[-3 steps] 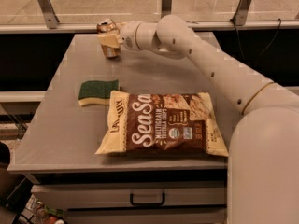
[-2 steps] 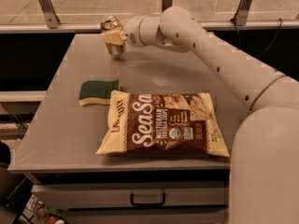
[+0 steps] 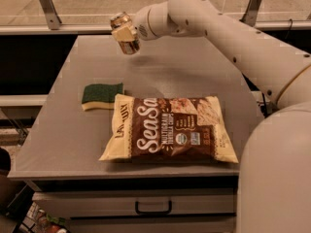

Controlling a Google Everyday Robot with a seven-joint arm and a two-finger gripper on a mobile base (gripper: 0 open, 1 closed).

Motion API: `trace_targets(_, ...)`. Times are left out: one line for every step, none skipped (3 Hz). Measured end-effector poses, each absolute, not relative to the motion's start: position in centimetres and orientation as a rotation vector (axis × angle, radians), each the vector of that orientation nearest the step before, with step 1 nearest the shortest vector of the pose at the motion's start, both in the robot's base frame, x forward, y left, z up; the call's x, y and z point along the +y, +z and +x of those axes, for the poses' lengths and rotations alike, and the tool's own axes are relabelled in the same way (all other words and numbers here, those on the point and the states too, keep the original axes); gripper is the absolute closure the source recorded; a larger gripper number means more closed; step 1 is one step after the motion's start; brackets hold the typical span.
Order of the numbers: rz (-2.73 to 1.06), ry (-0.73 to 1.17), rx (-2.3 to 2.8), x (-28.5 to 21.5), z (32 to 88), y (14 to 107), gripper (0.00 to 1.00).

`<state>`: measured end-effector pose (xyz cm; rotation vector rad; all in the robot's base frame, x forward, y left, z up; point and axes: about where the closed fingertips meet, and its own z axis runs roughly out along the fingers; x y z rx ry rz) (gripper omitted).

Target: Knock orange can over

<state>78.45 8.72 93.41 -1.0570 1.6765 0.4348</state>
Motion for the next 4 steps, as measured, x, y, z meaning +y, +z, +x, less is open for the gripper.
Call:
trace_targets(-1.139, 0.318, 1.754, 8.5, 78.0, 94.2, 1.00)
trace_targets(-1.234, 0.208, 1.832, 8.6, 78.0, 94.2, 1.00)
trace_targets(-1.327, 0.124, 1.896, 8.6, 77.8, 93.4, 1.00)
trace_targets(-1.412, 0.090, 1.953, 8.8, 77.6, 91.9, 1.00)
